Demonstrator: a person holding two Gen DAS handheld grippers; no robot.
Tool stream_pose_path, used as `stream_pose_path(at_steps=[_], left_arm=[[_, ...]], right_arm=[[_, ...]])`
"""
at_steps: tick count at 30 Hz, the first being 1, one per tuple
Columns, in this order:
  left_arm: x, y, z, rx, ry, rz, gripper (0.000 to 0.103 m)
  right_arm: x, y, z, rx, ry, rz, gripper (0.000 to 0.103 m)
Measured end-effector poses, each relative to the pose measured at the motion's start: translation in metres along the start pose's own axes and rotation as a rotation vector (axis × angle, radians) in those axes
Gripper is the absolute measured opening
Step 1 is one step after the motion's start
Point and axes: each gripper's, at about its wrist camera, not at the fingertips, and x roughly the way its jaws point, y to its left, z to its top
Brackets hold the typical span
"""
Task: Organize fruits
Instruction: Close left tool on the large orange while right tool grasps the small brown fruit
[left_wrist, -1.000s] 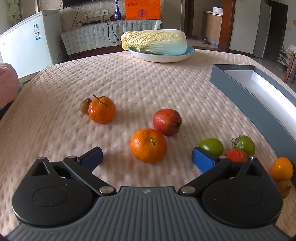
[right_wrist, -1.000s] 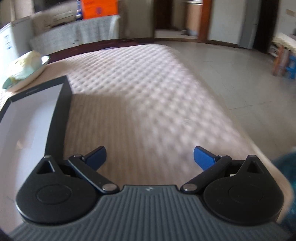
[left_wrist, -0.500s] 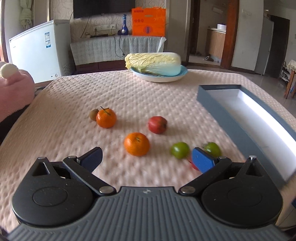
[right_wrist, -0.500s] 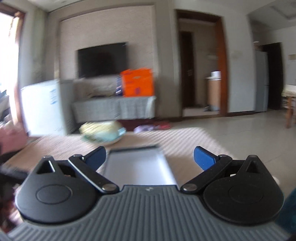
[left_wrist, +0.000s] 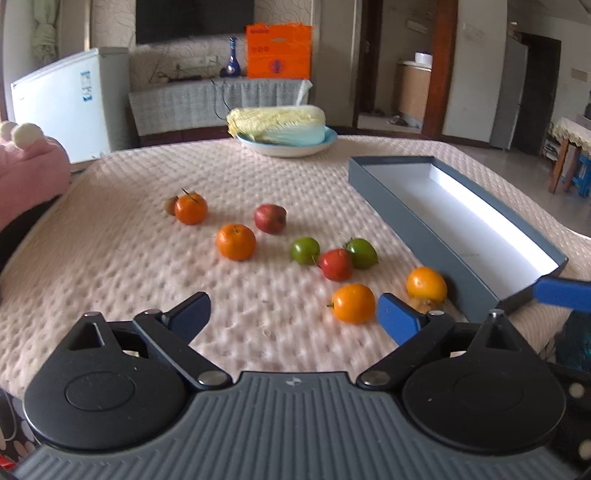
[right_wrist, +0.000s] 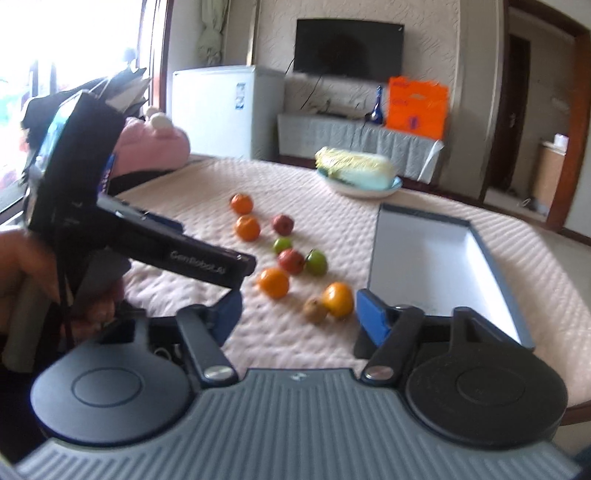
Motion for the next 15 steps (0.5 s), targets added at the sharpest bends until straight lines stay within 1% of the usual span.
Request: stream_pose_path(at_steps=[3,5,7,9,10,12,15], left_arm=[[0.005,0.003,0.000,-0.020,0.013,-0.036,0.091],[0.010,0.003,0.000,-0.015,0.023,-0.056,0.088],[0.015,0.002,0.000,-0.006,0.038,-0.072,0.084],[0.018,0.001,0.000,0.001,0.048,-0.093,0.077],[0.019,0.001,0.001,0.003,0.052,-0.100,0.076],[0.022,0.000,0.001,0.006,0.053,-0.102,0.070],[0.027,-0.003,0.003,0.011,0.071,-0.121,0.063]], right_arm=[[0.015,-0.002,-0.001,0.022,0.036,-0.001,0.045],[0.022,-0.004,-0.002,0.029,0.057,-0.004,0.039],[0.032,-0.003,-0.004,0.025,0.082,-0.016,0.039],[0.042,-0.002,-0.004,0.019,0.098,-0.017,0.035],[0.045,-0.002,-0.004,0.019,0.103,-0.013,0.034],[0.047,0.000,-0.004,0.014,0.109,-0.017,0.034],[0.051,0.001,-0.003,0.015,0.119,-0.035,0.034]])
